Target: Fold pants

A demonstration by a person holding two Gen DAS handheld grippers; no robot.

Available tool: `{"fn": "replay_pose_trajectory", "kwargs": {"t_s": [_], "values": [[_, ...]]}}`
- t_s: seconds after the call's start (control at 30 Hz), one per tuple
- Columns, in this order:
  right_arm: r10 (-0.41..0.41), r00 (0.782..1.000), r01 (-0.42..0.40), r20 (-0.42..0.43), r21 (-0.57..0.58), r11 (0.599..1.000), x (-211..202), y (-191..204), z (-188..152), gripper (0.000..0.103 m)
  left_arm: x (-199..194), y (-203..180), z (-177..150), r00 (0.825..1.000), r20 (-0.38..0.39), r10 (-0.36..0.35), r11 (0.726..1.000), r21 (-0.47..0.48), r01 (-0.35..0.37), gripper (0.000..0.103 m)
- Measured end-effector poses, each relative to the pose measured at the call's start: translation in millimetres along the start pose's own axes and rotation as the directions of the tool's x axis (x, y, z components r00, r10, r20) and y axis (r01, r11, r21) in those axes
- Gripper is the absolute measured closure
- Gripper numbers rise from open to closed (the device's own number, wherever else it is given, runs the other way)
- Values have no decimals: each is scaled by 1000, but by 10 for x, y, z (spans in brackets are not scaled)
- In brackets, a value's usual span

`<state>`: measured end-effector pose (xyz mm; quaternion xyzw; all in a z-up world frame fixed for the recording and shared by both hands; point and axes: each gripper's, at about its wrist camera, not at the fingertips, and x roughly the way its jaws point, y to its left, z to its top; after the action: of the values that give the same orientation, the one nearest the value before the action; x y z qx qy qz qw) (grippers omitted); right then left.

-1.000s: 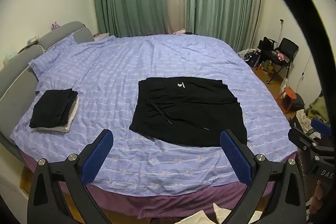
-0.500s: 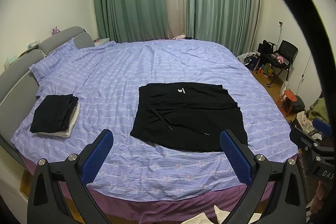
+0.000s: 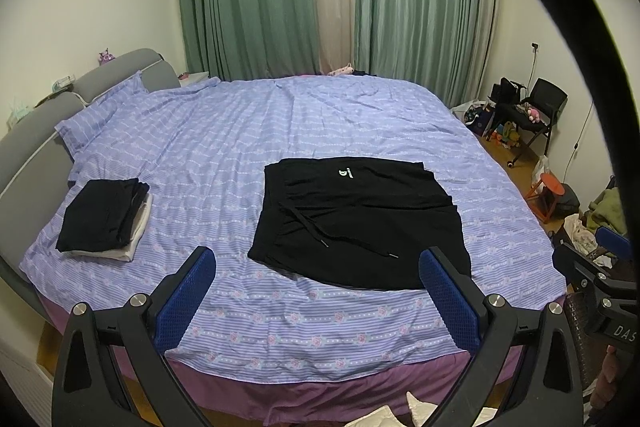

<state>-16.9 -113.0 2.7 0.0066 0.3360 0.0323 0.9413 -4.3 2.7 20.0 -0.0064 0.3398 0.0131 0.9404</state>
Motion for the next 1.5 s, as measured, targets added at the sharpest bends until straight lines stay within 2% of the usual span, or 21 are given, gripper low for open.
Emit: {"fn": "replay_pose_trajectory", "kwargs": {"t_s": [1.03, 1.33, 1.5], "values": [[-10, 1000, 10, 3, 0, 1000, 6, -8, 35, 0, 13, 53, 86, 1000, 5, -6, 1000, -19, 6, 0], [-9, 1000, 9, -20, -11, 1000, 113, 109, 75, 0, 142, 203, 71, 1000, -21, -2, 999, -44, 1, 0], [-7, 999, 6, -40, -6, 1000, 276, 205, 76, 0, 344, 381, 35, 998, -58, 4, 997, -72, -8, 0]]}}
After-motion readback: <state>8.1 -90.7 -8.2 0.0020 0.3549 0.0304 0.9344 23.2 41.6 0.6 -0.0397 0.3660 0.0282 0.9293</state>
